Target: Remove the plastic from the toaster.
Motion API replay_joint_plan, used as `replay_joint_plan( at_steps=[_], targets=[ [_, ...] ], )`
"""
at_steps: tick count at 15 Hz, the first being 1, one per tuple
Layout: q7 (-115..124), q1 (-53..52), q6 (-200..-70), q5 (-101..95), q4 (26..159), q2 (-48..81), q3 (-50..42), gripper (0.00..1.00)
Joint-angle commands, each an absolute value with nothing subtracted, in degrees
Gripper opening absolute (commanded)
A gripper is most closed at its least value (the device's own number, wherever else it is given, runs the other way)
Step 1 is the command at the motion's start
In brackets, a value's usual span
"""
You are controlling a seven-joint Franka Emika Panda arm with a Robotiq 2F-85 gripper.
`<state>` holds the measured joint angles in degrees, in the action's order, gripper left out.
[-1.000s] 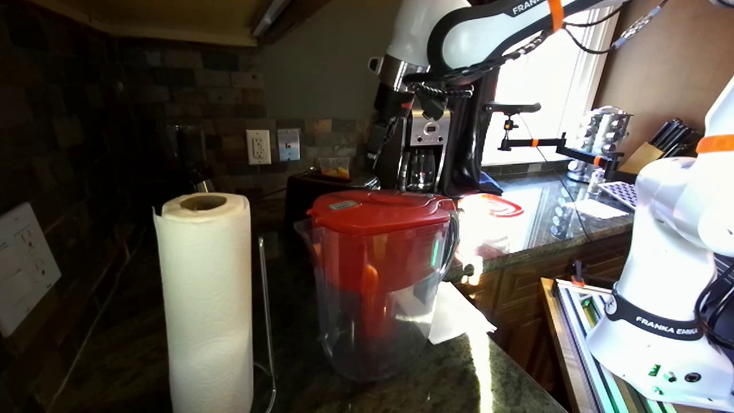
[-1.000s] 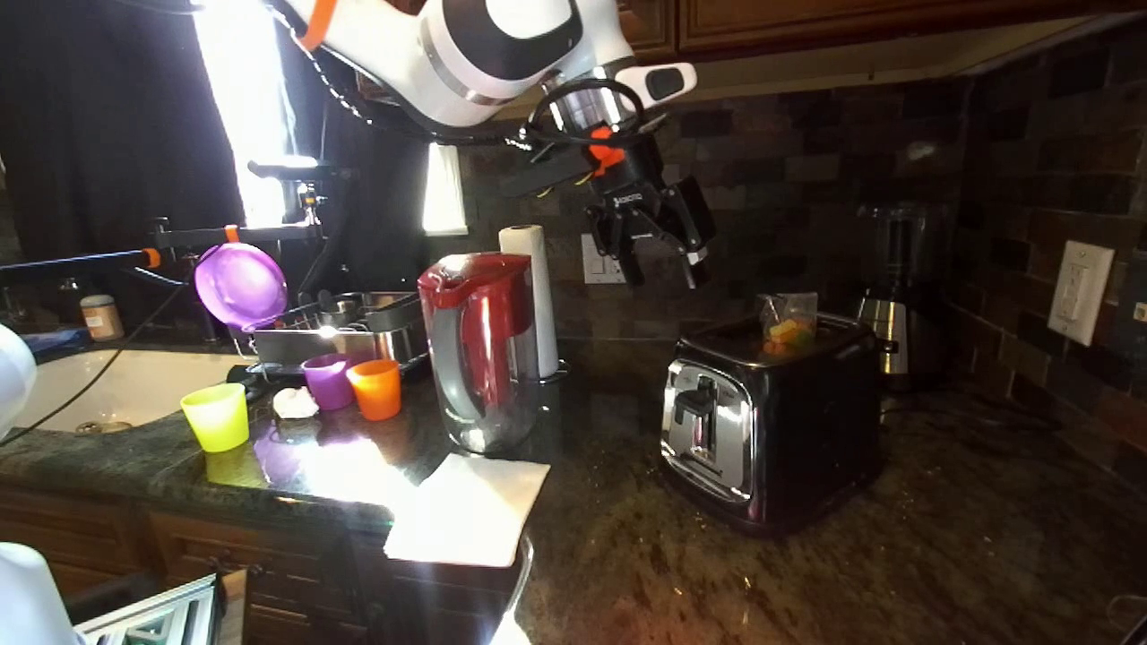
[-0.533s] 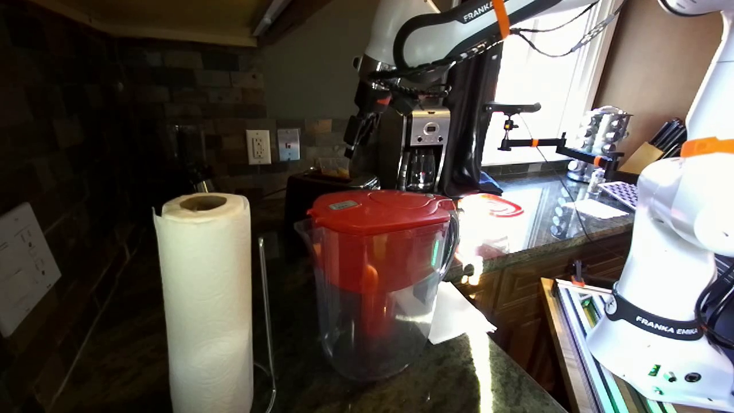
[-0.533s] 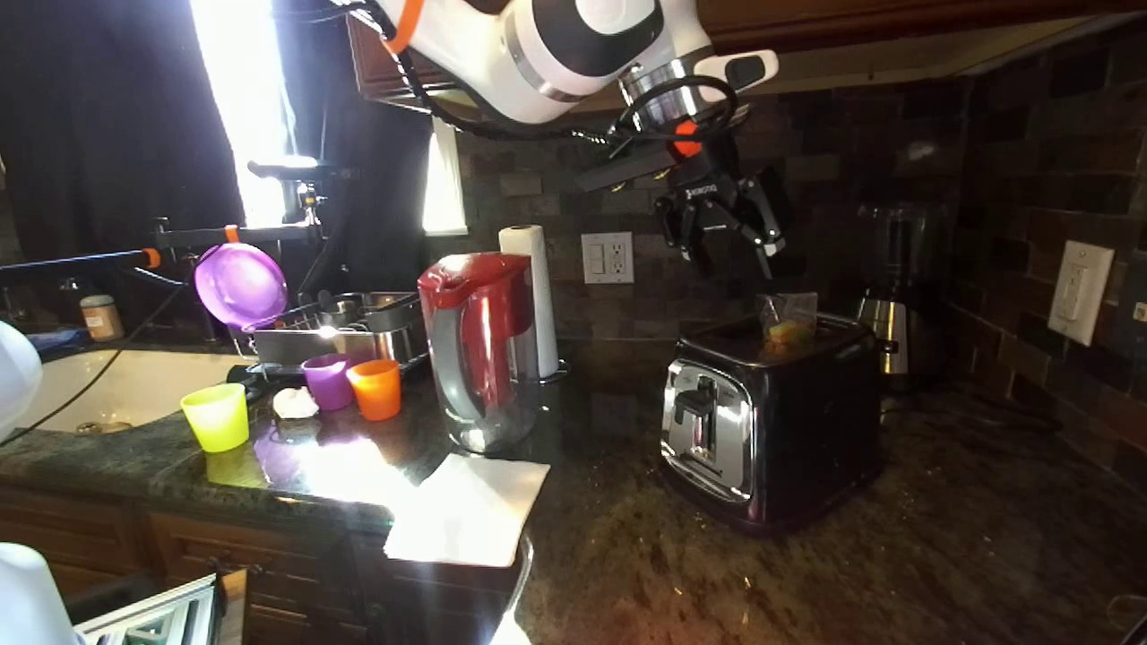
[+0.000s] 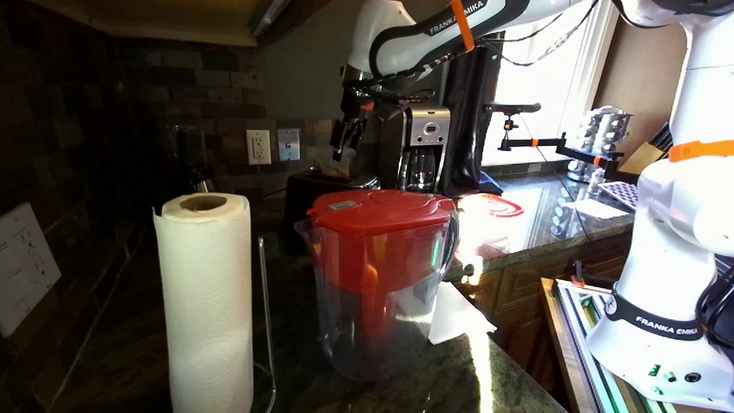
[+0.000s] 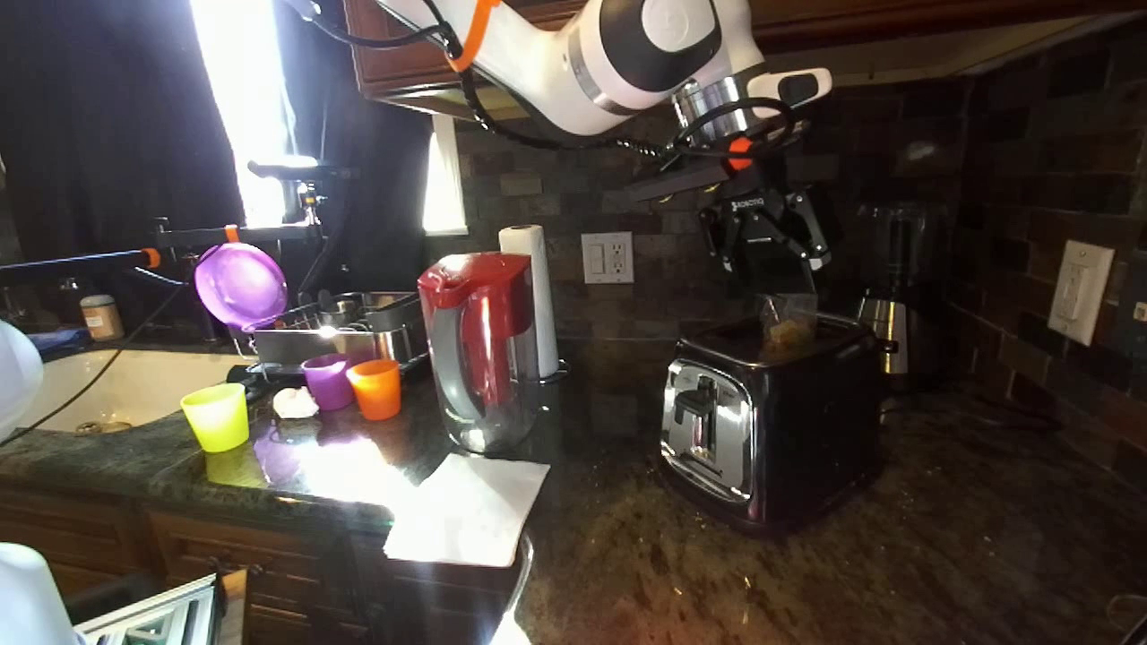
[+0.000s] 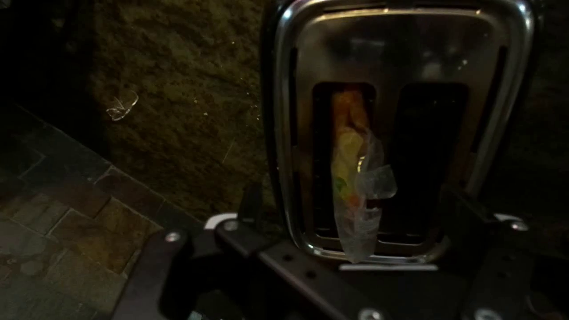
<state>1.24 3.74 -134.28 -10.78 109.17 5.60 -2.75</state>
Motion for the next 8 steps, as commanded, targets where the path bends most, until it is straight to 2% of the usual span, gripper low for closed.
replay_joint_plan(
  at_steps=[1,5,8],
  targets=[
    [2.4,3.3,-129.7,-10.5,104.5,8.9,-3.2,1.00],
    [3.4,3.1,-126.4,-10.8,101.6,10.8,-3.4,1.00],
    [2.6,3.3,-125.6,-9.3,100.3,11.8,-3.1,0.85]
  ],
)
